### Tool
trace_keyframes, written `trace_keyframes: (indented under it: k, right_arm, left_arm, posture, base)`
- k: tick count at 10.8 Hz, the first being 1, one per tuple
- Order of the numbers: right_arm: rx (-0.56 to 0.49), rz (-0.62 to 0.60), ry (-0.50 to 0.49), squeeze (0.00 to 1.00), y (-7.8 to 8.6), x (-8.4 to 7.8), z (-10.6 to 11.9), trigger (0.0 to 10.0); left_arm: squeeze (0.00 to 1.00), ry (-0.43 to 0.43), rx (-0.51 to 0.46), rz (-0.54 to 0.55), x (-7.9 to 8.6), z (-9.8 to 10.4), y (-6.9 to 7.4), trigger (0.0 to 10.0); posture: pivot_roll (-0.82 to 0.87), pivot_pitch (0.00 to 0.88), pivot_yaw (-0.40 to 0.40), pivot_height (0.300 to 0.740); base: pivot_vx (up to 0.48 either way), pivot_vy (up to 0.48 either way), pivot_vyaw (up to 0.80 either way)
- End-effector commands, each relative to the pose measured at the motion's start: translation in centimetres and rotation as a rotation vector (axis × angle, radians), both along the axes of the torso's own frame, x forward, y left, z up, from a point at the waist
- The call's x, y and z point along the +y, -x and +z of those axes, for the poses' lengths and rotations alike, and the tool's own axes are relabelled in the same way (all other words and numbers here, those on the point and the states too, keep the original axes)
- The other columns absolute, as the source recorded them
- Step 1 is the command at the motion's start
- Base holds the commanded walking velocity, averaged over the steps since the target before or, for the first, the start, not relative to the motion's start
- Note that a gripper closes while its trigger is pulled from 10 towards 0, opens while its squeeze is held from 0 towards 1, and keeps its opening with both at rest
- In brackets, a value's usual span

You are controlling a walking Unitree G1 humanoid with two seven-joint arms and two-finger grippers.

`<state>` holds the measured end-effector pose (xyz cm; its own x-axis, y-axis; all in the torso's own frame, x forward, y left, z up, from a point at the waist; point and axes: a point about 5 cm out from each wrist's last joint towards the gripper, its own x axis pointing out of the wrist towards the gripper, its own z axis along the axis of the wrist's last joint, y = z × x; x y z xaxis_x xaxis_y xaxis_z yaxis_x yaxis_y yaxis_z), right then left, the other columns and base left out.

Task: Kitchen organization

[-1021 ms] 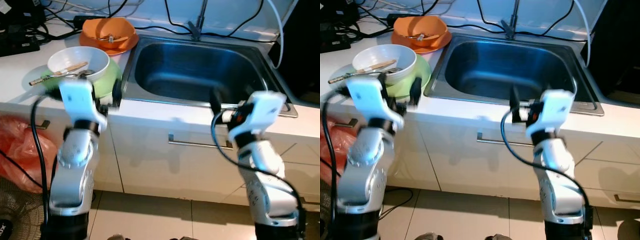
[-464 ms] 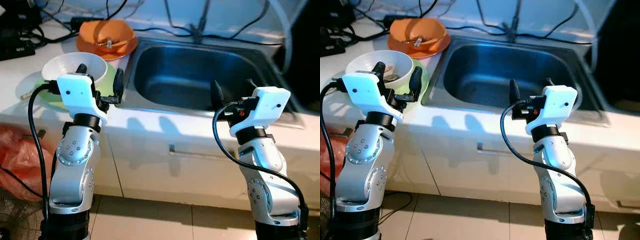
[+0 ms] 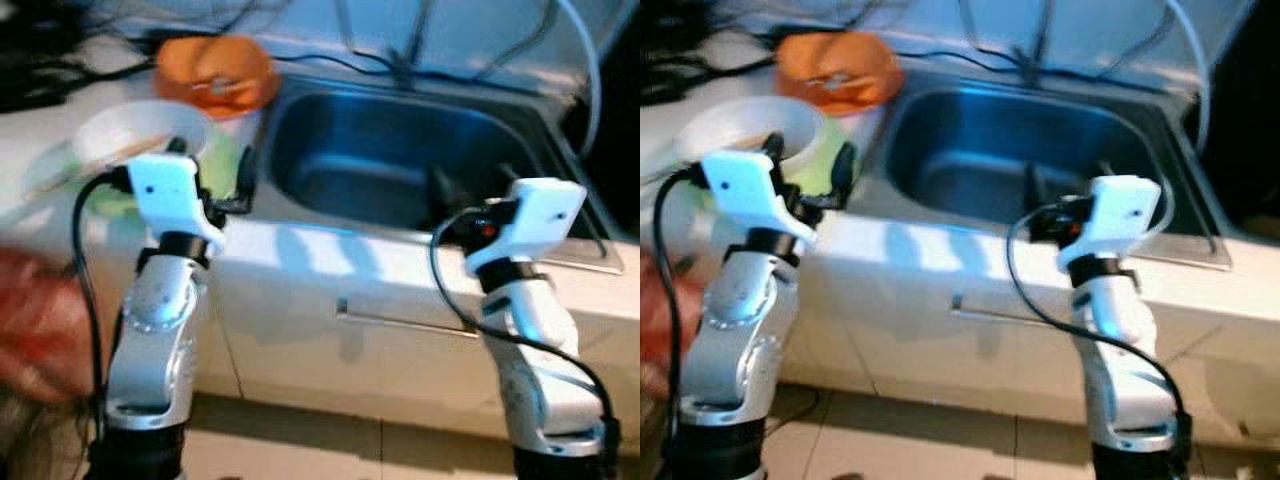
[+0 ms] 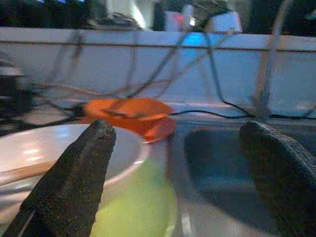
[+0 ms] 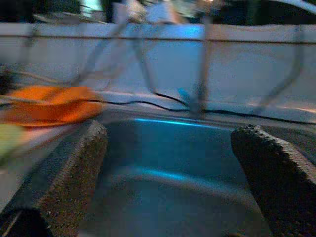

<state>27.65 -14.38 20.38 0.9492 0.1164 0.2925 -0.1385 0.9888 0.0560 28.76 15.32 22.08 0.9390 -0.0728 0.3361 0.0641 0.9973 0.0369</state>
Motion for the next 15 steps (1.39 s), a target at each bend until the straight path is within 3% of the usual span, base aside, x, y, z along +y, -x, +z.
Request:
trace_keyframes:
  k: [1,10,15]
  right_arm:
    - [0.0,-0.008,0.008,0.0,0.1,-0.2,0.1,10.0]
    - [0.034,-0.011,-0.011,0.0,-0.3,-0.2,-0.6,10.0]
    - [0.037,-0.012,-0.006,0.0,-0.2,-0.2,-0.7,10.0]
  left_arm:
    - [0.0,-0.004,0.009,0.003,0.0,-0.1,0.0,10.0]
    - [0.0,0.019,0.065,0.042,0.7,-1.6,-0.1,10.0]
    - [0.0,0.001,0.028,0.074,1.1,-0.9,0.2,10.0]
  posture:
    - [0.03,0.085,-0.057,0.74]
    - [0.04,0.075,-0.059,0.74]
    - [0.04,0.081,-0.06,0.74]
  base:
    - [0.0,0.0,0.0]
    - [0.0,0.0,-0.09]
    - [0.0,0.0,0.0]
